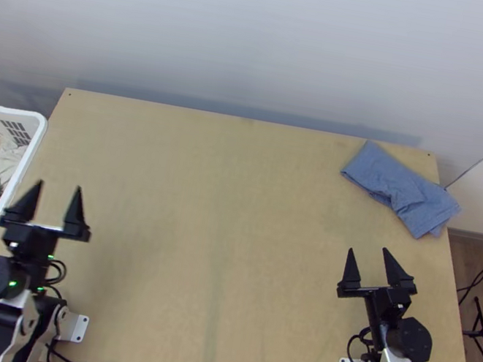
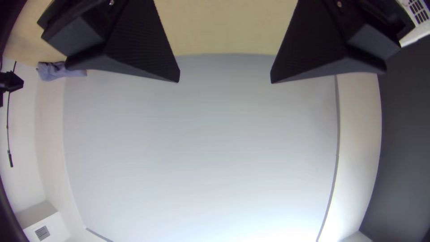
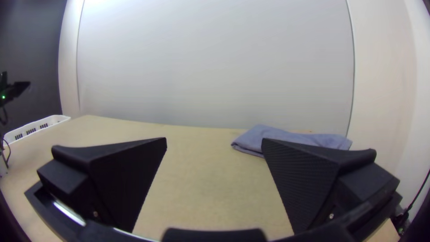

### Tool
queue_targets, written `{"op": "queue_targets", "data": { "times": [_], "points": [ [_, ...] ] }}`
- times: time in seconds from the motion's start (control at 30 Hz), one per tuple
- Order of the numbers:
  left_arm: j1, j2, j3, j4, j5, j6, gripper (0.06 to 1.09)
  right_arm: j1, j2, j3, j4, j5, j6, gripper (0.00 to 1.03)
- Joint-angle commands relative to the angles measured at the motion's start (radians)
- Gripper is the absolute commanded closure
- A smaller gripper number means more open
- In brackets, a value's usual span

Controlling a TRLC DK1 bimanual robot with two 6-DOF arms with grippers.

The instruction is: Fold the t-shirt

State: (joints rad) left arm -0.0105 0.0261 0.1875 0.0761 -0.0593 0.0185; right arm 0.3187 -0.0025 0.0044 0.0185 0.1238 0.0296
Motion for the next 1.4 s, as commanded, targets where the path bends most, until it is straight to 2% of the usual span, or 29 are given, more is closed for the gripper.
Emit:
{"op": "queue_targets", "data": {
  "times": [0.0,0.27,0.33,0.43,0.5,0.6,0.67,0.8,0.97,1.17,1.37],
  "points": [
    [0.029,0.195,0.375,-0.122,-0.008,0.029,0.10,0.000,0.001,0.000,0.000,0.000,0.000,0.04],
    [0.107,0.733,1.107,-0.572,-0.269,-0.055,0.10,0.000,0.001,0.000,0.000,0.000,0.000,0.04],
    [0.224,0.834,1.254,-0.673,-0.267,-0.058,0.10,0.000,-0.001,0.000,0.000,0.000,0.000,0.04],
    [0.414,1.003,1.468,-0.877,-0.224,-0.058,0.10,0.000,0.001,0.000,0.000,0.000,0.000,0.04],
    [0.564,1.127,1.580,-1.036,-0.152,-0.045,0.10,0.000,-0.001,0.000,0.000,0.000,0.001,0.04],
    [0.796,1.269,1.607,-1.162,0.021,0.046,0.10,0.000,-0.001,0.000,0.000,0.000,0.000,0.04],
    [0.879,1.359,1.584,-1.204,0.036,0.123,0.10,0.000,0.001,0.000,0.000,0.000,0.000,0.04],
    [0.995,1.500,1.509,-1.220,0.035,0.247,0.10,0.000,0.001,0.000,0.001,0.000,0.001,0.04],
    [1.070,1.681,1.422,-1.110,0.035,0.284,0.10,0.000,0.001,0.000,0.000,0.000,0.000,0.04],
    [1.112,1.896,1.412,-0.929,-0.002,0.342,0.10,0.000,0.001,0.000,0.000,-0.001,0.001,0.04],
    [1.135,2.092,1.454,-0.860,-0.027,0.396,0.10,0.000,-0.001,0.000,0.000,0.000,0.001,0.04]
  ]
}}
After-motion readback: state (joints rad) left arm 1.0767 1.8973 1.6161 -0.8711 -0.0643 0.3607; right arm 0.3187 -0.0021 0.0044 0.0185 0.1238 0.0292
